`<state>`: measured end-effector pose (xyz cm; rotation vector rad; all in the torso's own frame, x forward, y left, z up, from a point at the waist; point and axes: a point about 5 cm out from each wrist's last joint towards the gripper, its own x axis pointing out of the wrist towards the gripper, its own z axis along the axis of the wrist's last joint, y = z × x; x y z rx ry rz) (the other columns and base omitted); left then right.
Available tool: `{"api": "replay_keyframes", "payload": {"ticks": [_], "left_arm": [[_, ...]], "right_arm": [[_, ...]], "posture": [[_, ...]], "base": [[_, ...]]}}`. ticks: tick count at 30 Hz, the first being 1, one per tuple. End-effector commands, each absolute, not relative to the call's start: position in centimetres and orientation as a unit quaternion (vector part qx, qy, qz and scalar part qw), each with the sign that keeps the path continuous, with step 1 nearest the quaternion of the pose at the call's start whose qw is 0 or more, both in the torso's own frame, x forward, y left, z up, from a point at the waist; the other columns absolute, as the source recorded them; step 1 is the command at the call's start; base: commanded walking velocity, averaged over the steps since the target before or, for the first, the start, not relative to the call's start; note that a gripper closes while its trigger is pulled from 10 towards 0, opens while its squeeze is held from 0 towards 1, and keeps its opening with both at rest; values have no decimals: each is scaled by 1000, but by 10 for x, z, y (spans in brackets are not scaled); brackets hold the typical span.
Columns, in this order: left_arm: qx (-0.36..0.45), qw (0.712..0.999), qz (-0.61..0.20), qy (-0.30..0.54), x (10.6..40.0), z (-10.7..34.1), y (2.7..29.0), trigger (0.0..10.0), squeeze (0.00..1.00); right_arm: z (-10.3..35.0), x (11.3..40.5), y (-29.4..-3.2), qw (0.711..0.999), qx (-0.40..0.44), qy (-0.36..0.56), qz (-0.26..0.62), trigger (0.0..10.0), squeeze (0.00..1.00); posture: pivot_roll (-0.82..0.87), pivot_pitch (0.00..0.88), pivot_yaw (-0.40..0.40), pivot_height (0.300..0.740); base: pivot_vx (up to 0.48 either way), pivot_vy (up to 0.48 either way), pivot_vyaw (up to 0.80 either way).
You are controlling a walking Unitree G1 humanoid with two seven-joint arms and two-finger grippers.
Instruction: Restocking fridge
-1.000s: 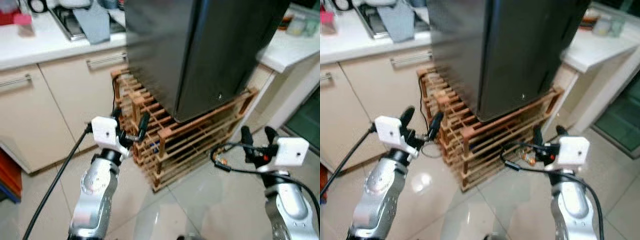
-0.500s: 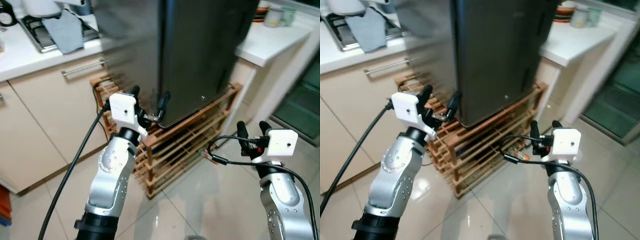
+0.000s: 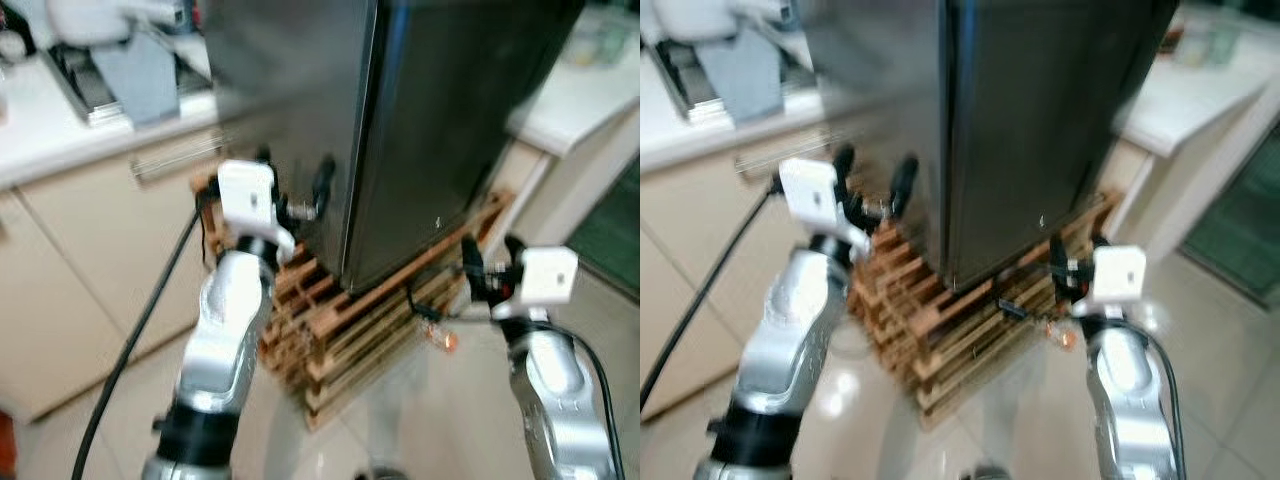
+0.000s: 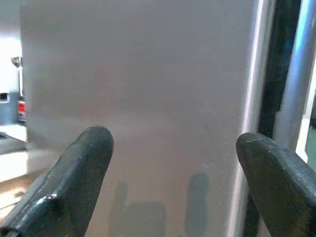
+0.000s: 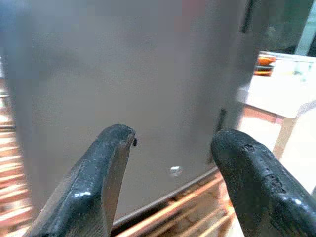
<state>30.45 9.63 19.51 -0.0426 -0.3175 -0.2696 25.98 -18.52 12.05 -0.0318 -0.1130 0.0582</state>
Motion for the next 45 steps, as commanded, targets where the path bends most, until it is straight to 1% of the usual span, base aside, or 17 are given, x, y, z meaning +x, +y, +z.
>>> {"api": "replay_keyframes", "payload": {"ticks": [1, 2, 4, 6, 7, 9, 11, 13, 15, 17, 21, 22, 25, 26, 34, 38, 45], "left_arm": [[-20, 979, -136, -152, 310, 195, 96, 10000, 0], [-20, 979, -136, -152, 310, 195, 96, 10000, 0], [-55, 981, -126, -135, 317, 197, 98, 10000, 0], [-64, 981, -121, -136, 323, 203, 101, 10000, 0], [-64, 981, -121, -136, 323, 203, 101, 10000, 0], [-27, 981, -140, -131, 330, 206, 95, 10000, 0], [-18, 981, -145, -128, 331, 205, 93, 10000, 0], [-4, 981, -160, -109, 337, 200, 85, 10000, 0], [-22, 978, -175, -111, 340, 203, 79, 10000, 0], [-29, 976, -186, -112, 339, 205, 76, 10000, 0], [-48, 963, -243, -106, 331, 205, 63, 10000, 0], [-48, 963, -243, -106, 331, 205, 63, 10000, 0], [-55, 958, -258, -116, 328, 206, 59, 10000, 0], [-64, 951, -273, -127, 326, 211, 58, 10000, 0], [-78, 953, -260, -135, 332, 223, 69, 10000, 0], [-74, 954, -260, -130, 334, 224, 70, 10000, 0], [-84, 944, -297, -116, 332, 221, 52, 10000, 0]], "right_arm": [[120, 260, -187, 998, -21, -57, 27, 10000, 0], [120, 260, -187, 998, -21, -57, 27, 10000, 0], [119, 260, -187, 998, -22, -57, 27, 10000, 0], [118, 259, -188, 998, -23, -58, 23, 10000, 0], [118, 259, -188, 998, -23, -58, 23, 10000, 0], [115, 259, -188, 998, -22, -52, 15, 10000, 0], [115, 259, -188, 998, -21, -52, 15, 10000, 0], [113, 259, -185, 998, -21, -50, 20, 10000, 0], [113, 259, -184, 998, -22, -50, 22, 10000, 0], [113, 259, -184, 998, -22, -50, 21, 10000, 0], [111, 258, -188, 999, -24, -44, 12, 10000, 0], [111, 258, -188, 999, -24, -44, 12, 10000, 0], [109, 257, -188, 999, -21, -39, 13, 10000, 0], [110, 256, -188, 999, -18, -45, 13, 10000, 0], [108, 257, -189, 999, -25, -39, 20, 10000, 0], [107, 259, -189, 999, -27, -38, 22, 10000, 0], [108, 260, -193, 998, -33, -38, 23, 10000, 0]], "posture": [[-133, 0, -15, 740], [-133, 0, -15, 740], [-137, 0, -12, 740], [-140, 0, -13, 740], [-140, 0, -13, 740], [-139, 0, -14, 740], [-140, 0, -14, 740], [-144, 0, -14, 740], [-153, 0, -8, 740], [-154, 0, -8, 740], [-158, 0, -3, 740], [-158, 0, -3, 740], [-161, 0, -1, 740], [-162, 0, -1, 740], [-155, 0, -13, 740], [-156, 0, -18, 740], [-167, 0, -18, 740]], "base": [[0, 0, -763], [0, 0, -763], [0, 0, -750], [0, 0, 0], [0, 0, 0], [0, 0, 0], [0, 0, 0], [0, 0, 0], [0, 0, 0], [0, 0, 0], [0, 0, 0], [0, 0, 0], [0, 0, -781], [0, 0, -538], [0, 0, 0], [0, 0, 0], [0, 0, 0]]}}
